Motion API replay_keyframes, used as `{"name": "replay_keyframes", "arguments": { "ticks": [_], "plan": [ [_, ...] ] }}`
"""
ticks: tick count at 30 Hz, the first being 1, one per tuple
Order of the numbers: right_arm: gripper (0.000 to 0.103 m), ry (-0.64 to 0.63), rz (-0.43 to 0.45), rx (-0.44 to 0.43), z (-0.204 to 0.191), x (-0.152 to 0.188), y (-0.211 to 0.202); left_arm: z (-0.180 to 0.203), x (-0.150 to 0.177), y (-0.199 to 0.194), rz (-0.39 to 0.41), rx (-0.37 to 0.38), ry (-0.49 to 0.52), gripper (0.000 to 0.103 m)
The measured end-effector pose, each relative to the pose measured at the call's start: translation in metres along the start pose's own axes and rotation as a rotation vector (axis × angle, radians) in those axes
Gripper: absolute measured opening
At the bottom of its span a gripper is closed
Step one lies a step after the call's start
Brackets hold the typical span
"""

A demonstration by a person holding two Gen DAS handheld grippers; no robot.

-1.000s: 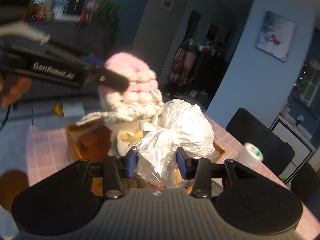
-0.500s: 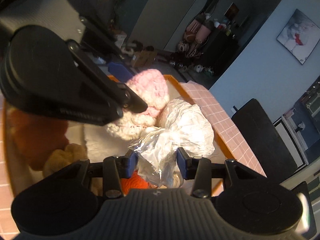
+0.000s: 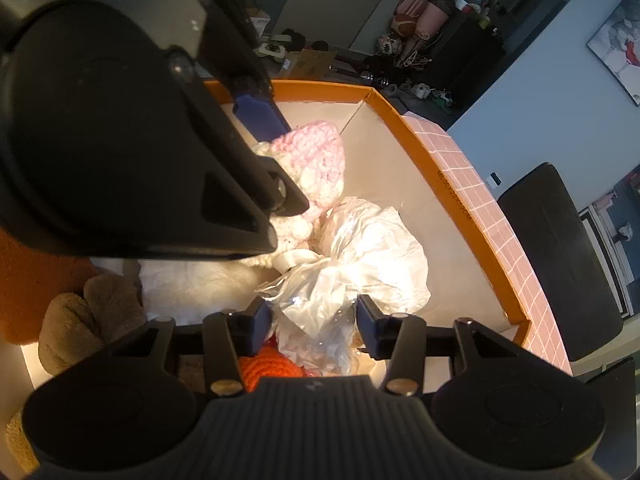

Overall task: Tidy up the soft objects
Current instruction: 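Carry pouch and foil bundle into the orange box and open both tools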

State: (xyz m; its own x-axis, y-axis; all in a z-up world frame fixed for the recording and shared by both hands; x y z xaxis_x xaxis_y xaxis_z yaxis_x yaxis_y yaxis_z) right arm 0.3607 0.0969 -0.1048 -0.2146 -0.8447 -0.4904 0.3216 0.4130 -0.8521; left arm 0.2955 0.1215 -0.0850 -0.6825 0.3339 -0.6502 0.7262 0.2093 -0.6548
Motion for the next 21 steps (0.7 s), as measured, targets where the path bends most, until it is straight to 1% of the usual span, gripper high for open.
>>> {"name": "replay_keyframes", "arguments": {
  "ticks": [2, 4, 5, 7, 9, 13, 14, 15, 17, 20, 21],
  "plan": [
    [0.051, -0.003, -0.011, -0.015, 0.004, 0.001, 0.002, -0.002, 0.000, 0.000, -0.012, 0.007, -0.003, 0.038],
    [0.054, -0.008, -0.013, -0.016, 0.005, 0.000, 0.003, -0.004, 0.001, 0.004, -0.029, 0.001, 0.001, 0.054],
    [0.057, -0.013, -0.014, -0.015, 0.002, 0.001, 0.002, -0.005, 0.003, 0.004, -0.036, -0.002, -0.002, 0.057],
    [0.061, -0.033, -0.020, -0.008, 0.000, 0.002, 0.005, -0.004, 0.000, 0.004, -0.039, 0.011, -0.007, 0.070],
    [0.064, -0.048, -0.026, -0.004, -0.003, 0.003, 0.006, -0.002, -0.001, 0.000, -0.039, 0.030, -0.008, 0.075],
    [0.067, -0.044, -0.027, -0.009, -0.001, 0.002, 0.001, 0.000, -0.004, -0.001, -0.054, 0.023, 0.001, 0.075],
    [0.069, -0.038, -0.026, -0.013, 0.000, 0.001, -0.002, -0.001, -0.005, -0.003, -0.051, 0.018, 0.002, 0.075],
    [0.075, -0.036, -0.027, -0.019, 0.001, 0.002, -0.004, -0.003, -0.005, -0.006, -0.048, 0.015, -0.002, 0.075],
    [0.083, -0.034, -0.023, -0.025, -0.001, 0.000, -0.013, -0.007, -0.007, -0.010, -0.042, 0.023, -0.027, 0.076],
    [0.084, -0.045, -0.013, -0.032, -0.008, 0.001, -0.031, -0.017, -0.008, -0.020, -0.017, 0.049, -0.090, 0.076],
    [0.087, -0.050, -0.010, -0.028, -0.011, 0.001, -0.037, -0.019, -0.008, -0.025, -0.006, 0.058, -0.107, 0.076]
  ]
}}
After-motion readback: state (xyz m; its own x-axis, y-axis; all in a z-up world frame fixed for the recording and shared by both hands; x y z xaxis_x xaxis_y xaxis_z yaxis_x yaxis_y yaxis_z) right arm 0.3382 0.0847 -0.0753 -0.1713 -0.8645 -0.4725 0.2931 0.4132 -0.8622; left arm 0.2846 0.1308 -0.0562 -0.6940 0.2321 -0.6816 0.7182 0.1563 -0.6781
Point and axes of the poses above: each gripper's, at about its wrist camera, not at the fingertips, and y roughly the way its jaws point, z to its right, x to its underside, the point moved 7 cm from there along y, roughly the way its jaws point, and after that the axes turned 15 degrees about -x, right-handed, at the moved point
